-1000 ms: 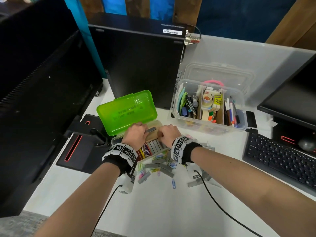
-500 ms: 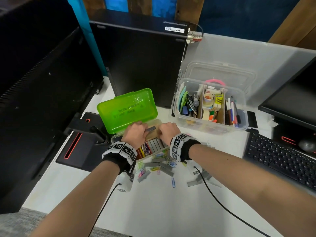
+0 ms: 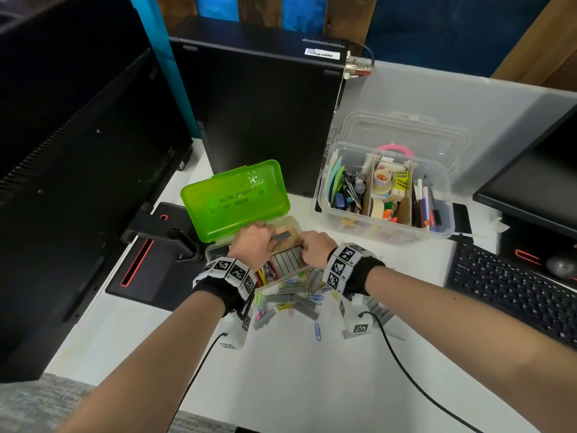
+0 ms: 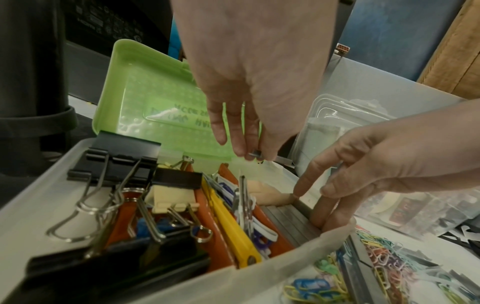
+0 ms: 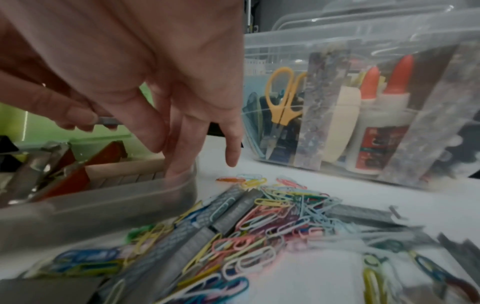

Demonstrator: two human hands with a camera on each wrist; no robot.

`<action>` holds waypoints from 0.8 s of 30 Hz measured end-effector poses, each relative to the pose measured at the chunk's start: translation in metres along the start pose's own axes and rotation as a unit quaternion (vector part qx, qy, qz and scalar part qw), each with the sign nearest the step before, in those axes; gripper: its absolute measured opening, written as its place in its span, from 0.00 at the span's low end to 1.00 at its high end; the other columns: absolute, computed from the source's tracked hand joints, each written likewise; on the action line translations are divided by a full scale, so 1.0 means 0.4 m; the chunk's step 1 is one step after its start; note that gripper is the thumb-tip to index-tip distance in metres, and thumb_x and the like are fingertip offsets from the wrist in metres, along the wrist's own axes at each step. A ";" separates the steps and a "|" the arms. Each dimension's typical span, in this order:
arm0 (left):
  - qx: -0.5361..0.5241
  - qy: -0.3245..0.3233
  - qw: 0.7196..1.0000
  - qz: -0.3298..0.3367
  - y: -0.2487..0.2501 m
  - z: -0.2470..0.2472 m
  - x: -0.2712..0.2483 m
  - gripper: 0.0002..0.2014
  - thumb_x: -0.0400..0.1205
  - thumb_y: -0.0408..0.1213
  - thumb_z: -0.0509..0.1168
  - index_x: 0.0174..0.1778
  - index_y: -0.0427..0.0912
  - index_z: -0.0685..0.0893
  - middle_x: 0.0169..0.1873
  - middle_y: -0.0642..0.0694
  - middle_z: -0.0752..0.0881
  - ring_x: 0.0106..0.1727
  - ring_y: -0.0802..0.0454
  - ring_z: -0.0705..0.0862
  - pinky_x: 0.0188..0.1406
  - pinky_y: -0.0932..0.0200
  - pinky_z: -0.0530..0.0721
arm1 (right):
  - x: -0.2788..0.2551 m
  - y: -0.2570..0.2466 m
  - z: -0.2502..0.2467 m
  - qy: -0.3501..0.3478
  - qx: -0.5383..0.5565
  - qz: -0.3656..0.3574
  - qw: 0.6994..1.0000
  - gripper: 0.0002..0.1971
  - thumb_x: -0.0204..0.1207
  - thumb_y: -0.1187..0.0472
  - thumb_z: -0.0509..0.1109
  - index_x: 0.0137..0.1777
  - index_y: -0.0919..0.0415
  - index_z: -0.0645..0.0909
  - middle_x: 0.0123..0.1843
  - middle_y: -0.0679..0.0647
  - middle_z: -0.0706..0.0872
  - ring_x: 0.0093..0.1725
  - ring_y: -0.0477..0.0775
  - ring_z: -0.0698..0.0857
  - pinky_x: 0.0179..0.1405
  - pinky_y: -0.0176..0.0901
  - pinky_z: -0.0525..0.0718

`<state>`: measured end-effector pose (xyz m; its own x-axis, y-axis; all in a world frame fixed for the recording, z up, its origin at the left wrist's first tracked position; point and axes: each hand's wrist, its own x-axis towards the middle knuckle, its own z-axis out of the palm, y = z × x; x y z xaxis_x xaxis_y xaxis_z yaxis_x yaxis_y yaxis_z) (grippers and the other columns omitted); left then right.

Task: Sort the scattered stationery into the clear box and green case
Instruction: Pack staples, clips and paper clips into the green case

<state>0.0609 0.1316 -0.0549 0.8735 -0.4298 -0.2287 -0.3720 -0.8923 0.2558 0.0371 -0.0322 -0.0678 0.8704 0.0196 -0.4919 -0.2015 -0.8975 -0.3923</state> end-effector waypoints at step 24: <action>-0.065 0.044 0.995 0.053 0.060 0.039 -0.029 0.14 0.86 0.47 0.58 0.57 0.43 0.84 0.51 0.44 0.84 0.52 0.43 0.83 0.55 0.49 0.81 | -0.007 0.011 -0.062 0.083 0.322 0.013 0.943 0.06 0.73 0.74 0.71 0.47 0.69 0.86 0.35 0.59 0.85 0.33 0.52 0.86 0.41 0.42 0.89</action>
<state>0.0369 0.1131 -0.0609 0.8577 -0.5021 -0.1112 -0.4255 -0.8143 0.3949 0.0448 -0.0474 -0.0489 0.9088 -0.1163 -0.4007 -0.4087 -0.4419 -0.7985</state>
